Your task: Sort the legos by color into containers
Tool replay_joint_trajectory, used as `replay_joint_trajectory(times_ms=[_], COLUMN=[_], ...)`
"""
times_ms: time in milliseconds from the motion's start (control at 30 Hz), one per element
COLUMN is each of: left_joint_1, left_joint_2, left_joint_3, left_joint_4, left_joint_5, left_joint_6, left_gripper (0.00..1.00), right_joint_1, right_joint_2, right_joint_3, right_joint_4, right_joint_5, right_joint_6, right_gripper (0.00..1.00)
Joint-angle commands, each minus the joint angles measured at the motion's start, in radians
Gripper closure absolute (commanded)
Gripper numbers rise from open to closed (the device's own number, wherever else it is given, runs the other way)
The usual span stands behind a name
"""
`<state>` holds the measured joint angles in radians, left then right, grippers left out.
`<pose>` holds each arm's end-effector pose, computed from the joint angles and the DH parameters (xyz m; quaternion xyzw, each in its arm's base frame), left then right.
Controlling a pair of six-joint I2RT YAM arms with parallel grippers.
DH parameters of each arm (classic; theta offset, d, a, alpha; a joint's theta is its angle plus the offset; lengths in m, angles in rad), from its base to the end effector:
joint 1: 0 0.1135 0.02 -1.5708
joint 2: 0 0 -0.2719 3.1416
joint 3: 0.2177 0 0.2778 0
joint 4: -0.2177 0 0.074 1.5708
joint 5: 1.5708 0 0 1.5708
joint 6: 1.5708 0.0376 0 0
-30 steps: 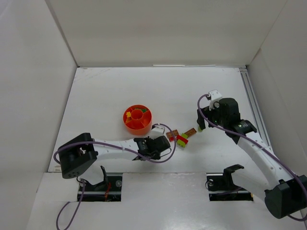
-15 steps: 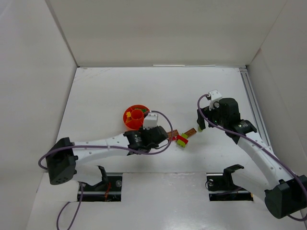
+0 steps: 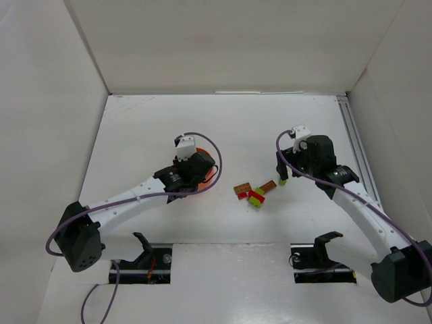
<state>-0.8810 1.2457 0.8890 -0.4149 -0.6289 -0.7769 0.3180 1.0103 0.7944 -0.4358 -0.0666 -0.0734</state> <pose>0.1972 -0.2043 0.2599 -0.0746 0.8811 -0.0802 0.4600 0.2290 0.0780 0.2767 -0.1887 0.8758 0.0837 0.4363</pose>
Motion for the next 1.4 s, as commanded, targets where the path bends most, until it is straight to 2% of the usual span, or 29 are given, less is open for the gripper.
replay_joint_trajectory(times_ms=[0, 400, 567, 800, 967, 1000, 1067, 1167, 1200, 1367], left_joint_1=[0.031, 0.031, 0.031, 0.031, 0.031, 0.031, 0.005, -0.032, -0.056, -0.122], left_joint_2=[-0.017, 0.001, -0.008, -0.008, -0.081, -0.095, -0.117, -0.129, -0.114, -0.023], left_joint_3=[0.007, -0.025, -0.035, -0.033, -0.033, -0.042, -0.051, -0.051, -0.041, -0.002], left_joint_4=[0.047, -0.001, -0.001, -0.011, 0.053, 0.097, 0.135, 0.197, 0.214, 0.243], left_joint_5=[-0.022, 0.0, 0.009, 0.009, 0.112, 0.136, 0.204, 0.26, 0.321, 0.342], left_joint_6=[0.05, 0.001, -0.009, 0.001, 0.073, 0.126, 0.178, 0.257, 0.277, 0.298], left_gripper=[0.8, 0.79, 0.6, 0.54, 0.34, 0.19, 0.1, 0.06, 0.06, 0.12], right_joint_1=[0.01, 0.01, 0.01, 0.01, 0.058, 0.09, 0.13, 0.179, 0.188, 0.118], right_joint_2=[0.017, 0.05, 0.05, 0.05, 0.05, 0.05, 0.06, 0.06, 0.06, 0.028], right_joint_3=[0.054, 0.072, 0.072, 0.081, 0.081, 0.081, 0.081, 0.081, 0.081, 0.081], right_joint_4=[0.055, 0.055, 0.055, 0.045, 0.023, 0.023, -0.015, -0.049, -0.049, -0.049], right_joint_5=[0.002, -0.007, -0.016, -0.016, -0.036, -0.036, -0.012, 0.08, 0.12, 0.119], right_joint_6=[0.0, -0.009, -0.009, -0.028, -0.063, -0.078, -0.091, -0.045, -0.029, 0.017], right_gripper=[0.07, 0.07, 0.07, 0.07, 0.07, 0.07, 0.07, 0.07, 0.07, 0.07])
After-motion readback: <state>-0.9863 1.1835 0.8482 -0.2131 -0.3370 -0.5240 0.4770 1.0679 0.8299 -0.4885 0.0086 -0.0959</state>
